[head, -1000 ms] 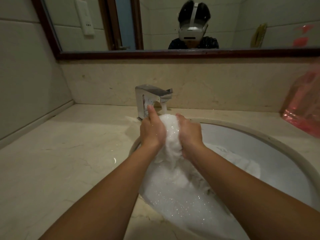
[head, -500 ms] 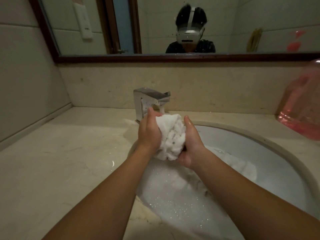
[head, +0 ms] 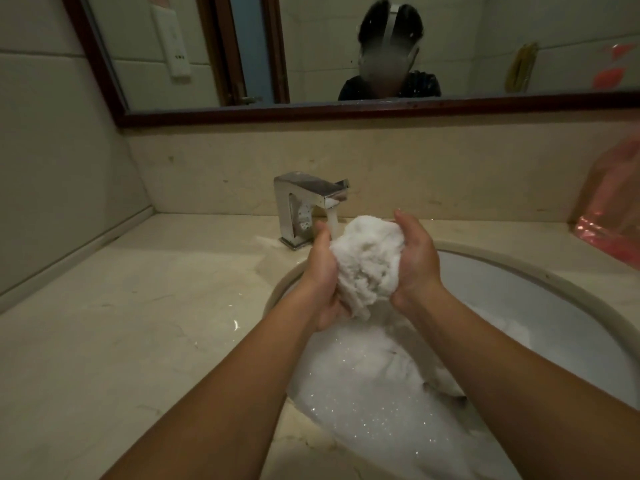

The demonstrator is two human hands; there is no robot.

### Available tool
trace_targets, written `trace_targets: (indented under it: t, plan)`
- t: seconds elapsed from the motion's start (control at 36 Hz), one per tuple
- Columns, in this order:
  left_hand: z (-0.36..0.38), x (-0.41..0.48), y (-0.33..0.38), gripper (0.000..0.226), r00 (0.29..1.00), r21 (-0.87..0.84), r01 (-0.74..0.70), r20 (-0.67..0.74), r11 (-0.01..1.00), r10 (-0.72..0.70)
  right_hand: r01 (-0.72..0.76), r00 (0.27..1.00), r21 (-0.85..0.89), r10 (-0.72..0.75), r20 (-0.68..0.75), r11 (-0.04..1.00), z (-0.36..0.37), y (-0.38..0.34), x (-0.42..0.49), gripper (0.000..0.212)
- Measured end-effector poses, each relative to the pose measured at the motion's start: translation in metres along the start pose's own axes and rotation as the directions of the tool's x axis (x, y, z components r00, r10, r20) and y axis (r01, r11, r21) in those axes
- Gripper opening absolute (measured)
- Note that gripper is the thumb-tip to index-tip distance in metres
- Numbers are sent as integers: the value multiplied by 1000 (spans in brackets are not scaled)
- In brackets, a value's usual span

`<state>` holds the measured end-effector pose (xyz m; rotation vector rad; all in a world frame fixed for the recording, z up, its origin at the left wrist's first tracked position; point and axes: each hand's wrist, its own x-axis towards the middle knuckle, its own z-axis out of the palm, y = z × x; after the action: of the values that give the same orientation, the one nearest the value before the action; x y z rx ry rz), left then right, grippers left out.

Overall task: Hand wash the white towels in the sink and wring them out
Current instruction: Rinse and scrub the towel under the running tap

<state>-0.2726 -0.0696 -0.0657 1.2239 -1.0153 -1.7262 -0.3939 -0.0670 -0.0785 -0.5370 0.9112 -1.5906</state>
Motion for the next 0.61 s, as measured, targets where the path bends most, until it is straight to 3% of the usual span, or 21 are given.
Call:
trace_targets:
  t: [0.08,0.14,0.17,0.19,0.28,0.31,0.39,0.5,0.56,0.61]
  plan:
    - [2,-12,3,96,995,-19,-89,-47,996,88,11,997,-88,-4,74,996,-24,3,13,78]
    - [17,-38,5,89,983,-17,-180,26,983,181,62,998,-224,-66,-10,973,-53,60,124,64]
    - [22,-55,13,78,969,-75,-229,79,971,235,1,998,-288,-18,-56,958,-55,77,155,63]
    - [25,-59,11,72,959,-73,-273,60,959,277,-21,1000,-279,22,1,960,-53,81,158,65]
    - [6,-16,2,93,951,-192,-309,-33,931,309,-89,973,-239,135,184,967,-16,31,39,65]
    - [-3,-3,-1,94,938,-198,-347,-93,917,335,-156,976,-283,191,103,946,-4,11,10,72]
    - [-9,10,-9,73,890,-30,-428,-186,903,416,-275,929,-148,302,215,950,-8,6,2,84]
    - [-6,10,-9,61,852,-46,-495,-218,867,475,-289,927,-123,310,213,949,-7,1,1,61]
    - [-12,32,-17,72,853,-89,-489,-259,868,453,-227,947,-75,238,216,971,-5,-2,-1,46]
    - [-18,59,-25,111,871,-55,-447,-253,893,420,-182,959,-45,187,214,982,-5,-2,0,32]
